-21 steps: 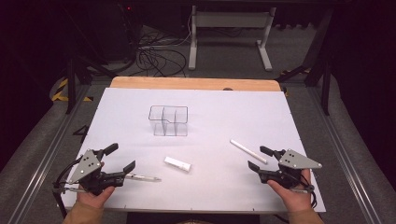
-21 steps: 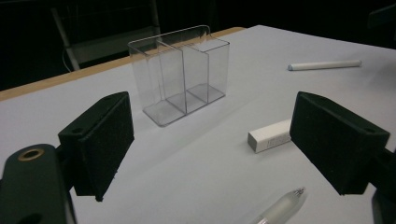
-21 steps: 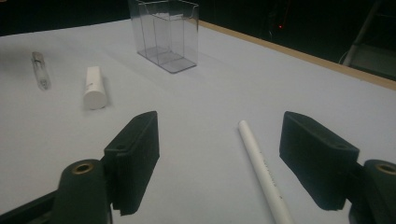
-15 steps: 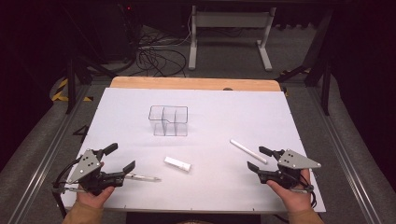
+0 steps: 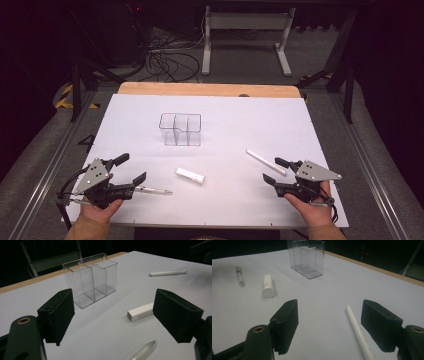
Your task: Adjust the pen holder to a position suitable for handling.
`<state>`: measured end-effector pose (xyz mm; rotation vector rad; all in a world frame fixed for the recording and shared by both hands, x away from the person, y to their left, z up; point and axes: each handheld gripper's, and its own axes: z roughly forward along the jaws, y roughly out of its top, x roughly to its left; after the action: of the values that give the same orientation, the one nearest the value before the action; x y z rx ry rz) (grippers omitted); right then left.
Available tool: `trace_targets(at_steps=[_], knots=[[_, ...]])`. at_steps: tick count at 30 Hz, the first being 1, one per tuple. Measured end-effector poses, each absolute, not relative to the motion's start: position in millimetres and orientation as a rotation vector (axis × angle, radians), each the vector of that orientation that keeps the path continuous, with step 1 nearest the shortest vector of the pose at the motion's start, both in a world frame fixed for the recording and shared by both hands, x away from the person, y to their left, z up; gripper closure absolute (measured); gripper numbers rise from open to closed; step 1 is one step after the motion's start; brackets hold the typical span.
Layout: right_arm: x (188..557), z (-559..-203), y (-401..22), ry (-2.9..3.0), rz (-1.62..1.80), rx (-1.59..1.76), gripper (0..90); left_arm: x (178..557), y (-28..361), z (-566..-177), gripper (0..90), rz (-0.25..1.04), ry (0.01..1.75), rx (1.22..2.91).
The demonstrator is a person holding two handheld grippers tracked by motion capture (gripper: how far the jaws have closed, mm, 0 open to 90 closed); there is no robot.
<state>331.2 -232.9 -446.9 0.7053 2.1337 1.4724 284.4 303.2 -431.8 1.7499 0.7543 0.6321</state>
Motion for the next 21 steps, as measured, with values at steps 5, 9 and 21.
trace_targets(at_steps=[5, 9, 21], knots=[[330.8, -447.8, -231.6, 2.141, 1.470, 0.707, 30.7, 287.7, 301.6, -429.2, 19.4, 0.624, 0.762, 1.770], [330.9, -447.9, -231.4, 2.137, 1.469, 0.712, 30.6, 290.6, 301.1, -426.1, 19.5, 0.607, 0.767, 1.774], [330.7, -449.1, -229.7, 2.145, 1.465, 0.720, 30.5, 308.0, 295.7, -411.9, 19.8, 0.586, 0.766, 1.807]])
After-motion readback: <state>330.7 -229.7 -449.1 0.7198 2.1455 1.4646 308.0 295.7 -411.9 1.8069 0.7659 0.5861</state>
